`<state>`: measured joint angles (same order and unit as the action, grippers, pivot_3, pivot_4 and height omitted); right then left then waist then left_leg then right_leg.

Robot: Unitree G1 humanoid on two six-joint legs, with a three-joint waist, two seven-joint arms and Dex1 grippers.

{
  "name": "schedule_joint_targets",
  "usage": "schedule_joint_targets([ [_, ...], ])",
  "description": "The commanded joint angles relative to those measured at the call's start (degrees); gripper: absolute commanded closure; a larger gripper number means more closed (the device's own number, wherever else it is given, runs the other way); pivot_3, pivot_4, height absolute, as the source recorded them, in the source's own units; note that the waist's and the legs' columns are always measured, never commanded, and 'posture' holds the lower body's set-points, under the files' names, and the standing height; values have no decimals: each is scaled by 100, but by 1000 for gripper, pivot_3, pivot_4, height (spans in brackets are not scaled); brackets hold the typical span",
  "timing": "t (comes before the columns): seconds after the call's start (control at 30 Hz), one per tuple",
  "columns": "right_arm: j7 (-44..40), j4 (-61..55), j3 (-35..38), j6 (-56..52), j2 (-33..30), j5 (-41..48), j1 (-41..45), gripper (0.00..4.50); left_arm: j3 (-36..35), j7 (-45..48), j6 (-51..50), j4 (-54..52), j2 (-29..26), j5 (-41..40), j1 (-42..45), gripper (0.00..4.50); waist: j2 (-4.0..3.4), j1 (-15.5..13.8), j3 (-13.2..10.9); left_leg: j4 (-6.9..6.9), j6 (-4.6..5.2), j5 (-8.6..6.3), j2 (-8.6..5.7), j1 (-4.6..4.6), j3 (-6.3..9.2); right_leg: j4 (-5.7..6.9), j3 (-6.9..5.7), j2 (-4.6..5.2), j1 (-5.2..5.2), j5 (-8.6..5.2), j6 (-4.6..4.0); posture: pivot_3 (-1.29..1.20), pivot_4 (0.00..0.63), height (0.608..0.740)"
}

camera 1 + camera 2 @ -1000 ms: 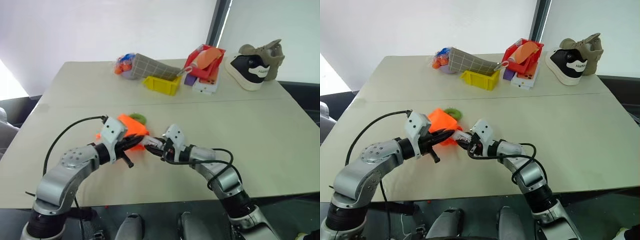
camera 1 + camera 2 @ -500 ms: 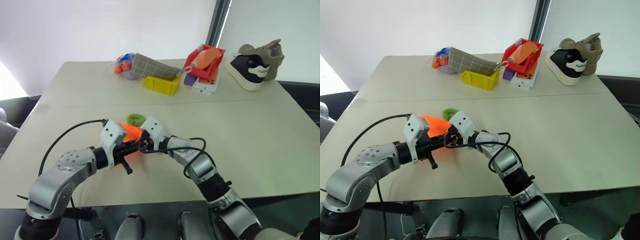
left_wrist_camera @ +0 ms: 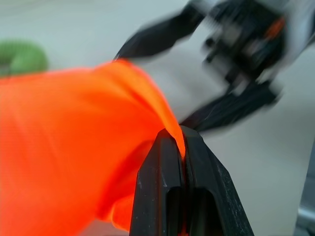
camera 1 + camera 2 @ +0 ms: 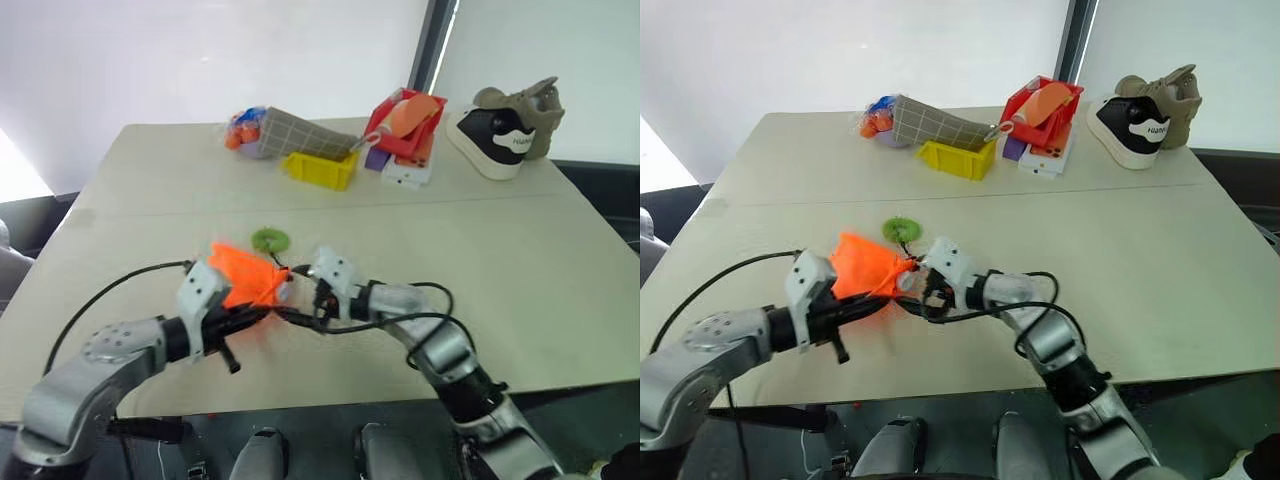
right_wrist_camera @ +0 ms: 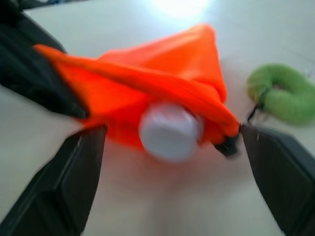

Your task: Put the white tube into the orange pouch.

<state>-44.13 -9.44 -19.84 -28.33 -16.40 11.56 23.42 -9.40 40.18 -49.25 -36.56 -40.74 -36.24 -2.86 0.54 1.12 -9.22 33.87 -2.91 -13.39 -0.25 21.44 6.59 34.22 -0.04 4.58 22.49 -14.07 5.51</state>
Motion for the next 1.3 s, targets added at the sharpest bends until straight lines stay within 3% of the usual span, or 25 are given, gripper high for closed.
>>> schedule_joint_targets([
  [0.03, -379, -477, 235, -22, -300, 355, -141, 58, -413, 249, 258, 153, -215, -16, -257, 4500, 0, -5, 0, 0, 0, -1, 0, -1, 0, 0, 0, 0, 1, -1, 0, 0, 150, 740],
  [0.33, -216, -225, 311, 19, -342, 298, -92, 58, -1194, 771, 937, 1155, -811, 358, -843, 4500, 0, -1, 0, -7, -4, -3, 2, 5, -5, -13, 0, 11, 38, -1, -8, 0, 150, 740],
  [0.53, 553, 653, 270, 112, 164, -177, 357, 58, -1052, 729, 953, 1070, -613, 149, -669, 4500, 0, -12, 0, -13, -3, -3, 2, 9, -6, -14, 0, 12, 42, 6, -20, 0, 150, 740],
  [0.63, 677, 983, 174, 386, 283, -432, 528, 0, -1152, 710, 699, 1029, -465, -193, -582, 3667, 1, -17, 0, -14, -3, -2, 2, 9, -6, -13, 0, 11, 42, 13, -32, 0, 150, 740],
  [0.8, 726, 1467, -65, 1023, 356, -902, 809, 0, -1416, 346, 568, 1164, -72, -633, -211, 1106, 4, -12, 2, -15, -2, -1, 1, 7, -6, -9, -1, 7, 35, 14, -31, 0, 150, 740],
  [1.1, 696, 2625, -120, 1468, 805, -1154, 1377, 0, -1875, 321, 193, 1193, 4, -1530, -301, 1106, 5, 85, 3, -17, -1, 0, 2, 1, -3, 2, -1, 1, 15, 15, -30, 0, 150, 740],
  [1.27, 951, 3576, 141, 1520, 1191, -1155, 1701, 0, -1898, 68, 274, 1365, 108, -1566, -151, 1106, 3, 138, 2, -16, -1, 0, 2, -4, -2, 4, -1, 1, 12, 15, -31, 0, 150, 740],
  [1.3, 982, 3715, 233, 1508, 1248, -1105, 1749, 259, -1844, 17, 299, 1346, 143, -1519, -144, 1067, 3, 139, 2, -16, -1, 0, 2, -3, -2, 4, -1, 1, 12, 15, -31, 0, 150, 740],
])
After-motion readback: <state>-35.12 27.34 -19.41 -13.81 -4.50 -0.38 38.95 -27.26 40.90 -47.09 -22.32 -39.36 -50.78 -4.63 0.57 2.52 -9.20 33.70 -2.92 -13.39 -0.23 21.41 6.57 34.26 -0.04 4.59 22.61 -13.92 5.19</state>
